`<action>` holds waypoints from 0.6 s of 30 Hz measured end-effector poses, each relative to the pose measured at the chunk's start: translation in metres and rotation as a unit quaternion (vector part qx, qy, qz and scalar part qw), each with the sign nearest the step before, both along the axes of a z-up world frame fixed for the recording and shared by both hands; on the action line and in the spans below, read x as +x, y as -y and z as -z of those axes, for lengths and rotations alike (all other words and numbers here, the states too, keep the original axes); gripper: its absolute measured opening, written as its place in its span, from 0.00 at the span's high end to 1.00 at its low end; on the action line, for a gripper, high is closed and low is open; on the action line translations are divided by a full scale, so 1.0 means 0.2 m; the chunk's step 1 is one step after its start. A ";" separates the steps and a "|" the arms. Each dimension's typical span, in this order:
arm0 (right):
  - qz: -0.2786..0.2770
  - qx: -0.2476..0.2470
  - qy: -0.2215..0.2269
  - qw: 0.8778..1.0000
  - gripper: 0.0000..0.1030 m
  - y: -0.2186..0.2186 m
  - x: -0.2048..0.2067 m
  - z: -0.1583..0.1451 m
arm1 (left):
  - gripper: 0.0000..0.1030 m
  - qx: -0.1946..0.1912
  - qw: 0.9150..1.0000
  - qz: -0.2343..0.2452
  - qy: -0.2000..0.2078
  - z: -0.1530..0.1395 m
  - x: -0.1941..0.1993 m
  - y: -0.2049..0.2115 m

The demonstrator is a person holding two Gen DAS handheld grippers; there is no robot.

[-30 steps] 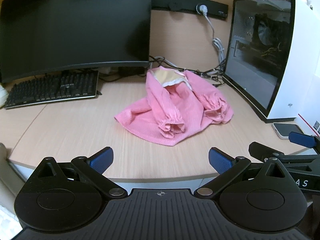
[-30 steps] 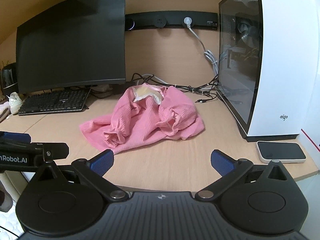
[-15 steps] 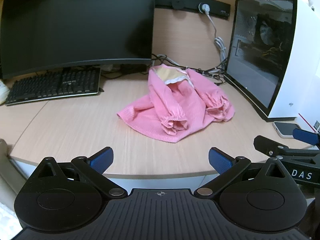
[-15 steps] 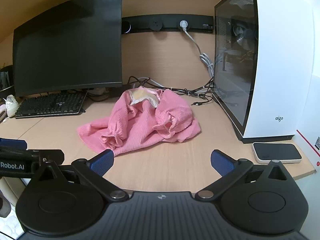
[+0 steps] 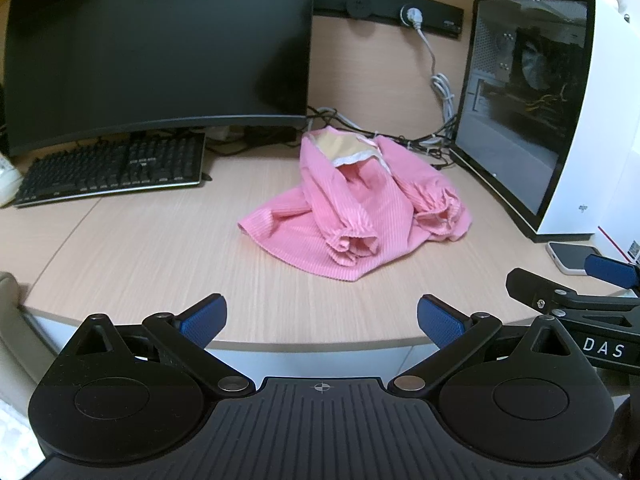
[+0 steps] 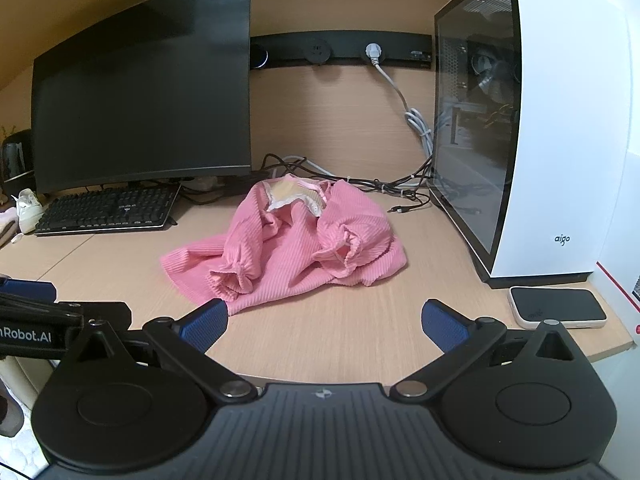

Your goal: Fold clothes

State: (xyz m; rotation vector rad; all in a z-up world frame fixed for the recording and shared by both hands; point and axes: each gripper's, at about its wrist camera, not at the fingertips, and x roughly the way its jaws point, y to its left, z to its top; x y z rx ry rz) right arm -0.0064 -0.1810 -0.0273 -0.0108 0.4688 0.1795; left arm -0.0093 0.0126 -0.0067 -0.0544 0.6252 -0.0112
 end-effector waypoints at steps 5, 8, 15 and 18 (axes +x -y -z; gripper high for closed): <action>-0.001 -0.001 0.000 1.000 0.00 0.00 0.00 0.00 | 0.00 0.001 1.000 0.000 -0.001 0.00 -0.01 0.01; -0.003 0.000 -0.003 1.000 0.00 0.00 0.00 0.01 | 0.00 0.001 1.000 -0.001 -0.002 0.00 -0.01 0.01; -0.002 0.000 -0.003 1.000 0.00 0.01 0.00 0.01 | 0.00 0.004 1.000 0.002 -0.003 -0.01 0.00 0.03; 0.001 0.003 -0.003 1.000 0.00 0.02 0.01 0.01 | 0.00 0.005 1.000 0.004 -0.003 -0.01 0.01 0.04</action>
